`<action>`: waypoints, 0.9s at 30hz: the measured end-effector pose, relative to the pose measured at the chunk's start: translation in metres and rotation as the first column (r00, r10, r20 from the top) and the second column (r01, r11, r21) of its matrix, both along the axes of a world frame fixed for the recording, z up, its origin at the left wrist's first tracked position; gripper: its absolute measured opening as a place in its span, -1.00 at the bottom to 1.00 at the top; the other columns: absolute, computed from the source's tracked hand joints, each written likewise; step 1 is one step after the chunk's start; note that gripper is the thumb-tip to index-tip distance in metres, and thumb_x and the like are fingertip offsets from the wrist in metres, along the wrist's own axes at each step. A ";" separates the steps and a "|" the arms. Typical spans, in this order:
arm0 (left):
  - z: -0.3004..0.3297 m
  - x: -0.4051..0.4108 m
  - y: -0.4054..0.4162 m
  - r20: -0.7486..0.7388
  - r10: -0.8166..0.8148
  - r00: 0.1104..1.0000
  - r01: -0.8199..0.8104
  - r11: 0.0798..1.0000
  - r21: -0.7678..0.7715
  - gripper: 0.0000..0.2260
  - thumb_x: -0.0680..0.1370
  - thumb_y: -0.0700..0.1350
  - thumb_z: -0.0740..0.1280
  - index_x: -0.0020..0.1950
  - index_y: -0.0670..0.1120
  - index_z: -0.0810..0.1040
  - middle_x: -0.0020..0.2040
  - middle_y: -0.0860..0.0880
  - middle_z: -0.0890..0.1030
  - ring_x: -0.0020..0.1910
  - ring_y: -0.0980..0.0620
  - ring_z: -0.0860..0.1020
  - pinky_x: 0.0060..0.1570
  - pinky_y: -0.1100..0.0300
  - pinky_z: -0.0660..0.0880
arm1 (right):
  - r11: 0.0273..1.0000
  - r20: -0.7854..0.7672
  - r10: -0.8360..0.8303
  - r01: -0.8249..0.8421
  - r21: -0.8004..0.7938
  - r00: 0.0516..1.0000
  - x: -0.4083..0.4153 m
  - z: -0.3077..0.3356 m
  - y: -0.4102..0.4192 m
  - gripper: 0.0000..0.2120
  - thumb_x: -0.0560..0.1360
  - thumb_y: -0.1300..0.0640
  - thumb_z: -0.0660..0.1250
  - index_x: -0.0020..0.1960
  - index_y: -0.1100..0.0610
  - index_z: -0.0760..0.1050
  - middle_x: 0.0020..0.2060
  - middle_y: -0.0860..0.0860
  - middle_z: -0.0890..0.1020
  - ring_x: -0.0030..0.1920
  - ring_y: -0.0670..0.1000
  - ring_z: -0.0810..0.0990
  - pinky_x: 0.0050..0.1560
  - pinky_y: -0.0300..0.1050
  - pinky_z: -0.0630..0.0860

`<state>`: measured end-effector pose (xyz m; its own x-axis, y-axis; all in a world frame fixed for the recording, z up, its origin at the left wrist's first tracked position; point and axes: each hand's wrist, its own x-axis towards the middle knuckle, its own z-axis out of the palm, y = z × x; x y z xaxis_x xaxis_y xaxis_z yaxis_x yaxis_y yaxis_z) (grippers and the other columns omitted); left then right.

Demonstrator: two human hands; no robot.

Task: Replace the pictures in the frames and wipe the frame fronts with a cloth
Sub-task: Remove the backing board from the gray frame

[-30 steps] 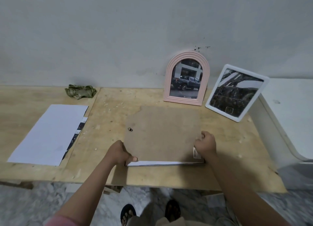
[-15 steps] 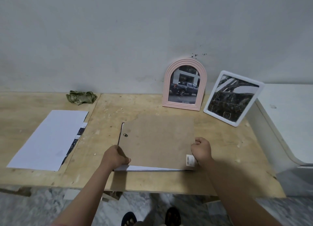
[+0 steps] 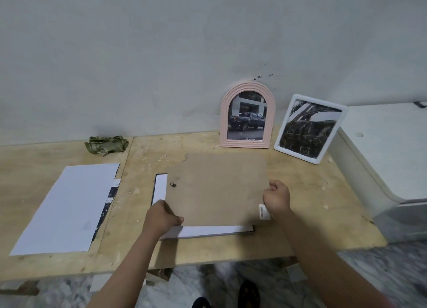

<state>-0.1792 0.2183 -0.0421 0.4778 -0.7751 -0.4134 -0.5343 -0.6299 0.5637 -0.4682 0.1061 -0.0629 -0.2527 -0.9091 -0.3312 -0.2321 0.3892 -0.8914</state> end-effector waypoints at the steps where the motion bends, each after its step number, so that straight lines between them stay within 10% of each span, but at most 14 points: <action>1: 0.002 -0.006 -0.006 -0.013 -0.032 0.999 0.031 0.999 -0.015 -0.65 0.28 -0.12 0.57 -0.12 -0.14 0.44 -0.13 -0.09 0.56 -0.14 -0.08 0.50 -0.33 0.18 0.33 | 0.999 -0.017 -0.046 0.045 -0.020 0.999 -0.006 0.006 -0.001 -0.69 0.42 0.42 0.15 0.07 0.24 0.53 -0.12 0.11 0.62 -0.12 0.10 0.58 -0.09 -0.13 0.48; 5: 0.006 -0.041 -0.026 -0.099 -0.135 0.986 0.128 0.989 -0.073 -0.62 0.39 -0.19 0.47 0.13 -0.06 0.42 -0.10 -0.07 0.57 -0.07 -0.12 0.58 -0.12 0.08 0.54 | 0.978 -0.097 -0.207 0.202 -0.054 0.974 -0.045 0.024 -0.005 -0.65 0.40 0.39 0.16 0.13 0.22 0.51 -0.06 0.11 0.60 -0.05 0.14 0.56 -0.08 -0.12 0.45; 11: 0.003 -0.119 -0.050 -0.127 -0.217 0.968 0.214 0.976 -0.038 -0.80 0.37 -0.20 0.43 -0.06 -0.10 0.48 -0.16 -0.06 0.64 -0.09 -0.05 0.61 -0.23 0.22 0.45 | 0.974 -0.246 -0.224 0.222 -0.033 0.943 -0.127 0.031 -0.005 -0.56 0.43 0.38 0.22 0.30 0.22 0.41 0.14 0.13 0.51 0.16 0.17 0.49 0.13 -0.10 0.41; 18: -0.009 -0.213 -0.064 -0.068 -0.239 0.969 0.238 0.971 -0.029 -0.83 0.33 -0.20 0.44 -0.34 -0.10 0.45 -0.28 -0.04 0.57 -0.23 0.01 0.54 -0.34 0.28 0.38 | 0.999 -0.418 -0.024 0.036 0.020 0.908 -0.211 0.011 -0.016 -0.50 0.38 0.24 0.26 0.32 0.28 0.40 0.19 0.26 0.49 0.13 0.26 0.50 0.20 0.07 0.46; 27: -0.027 -0.273 -0.052 0.152 -0.306 0.940 0.312 0.950 -0.021 -0.85 0.43 -0.25 0.29 -0.03 -0.18 0.57 -0.02 -0.10 0.47 0.05 -0.10 0.48 -0.12 0.21 0.39 | 0.948 -0.557 0.315 -0.284 0.144 0.769 -0.244 -0.019 -0.014 -0.45 0.41 0.21 0.24 0.37 0.36 0.31 0.25 0.39 0.37 0.29 0.31 0.33 0.29 0.05 0.29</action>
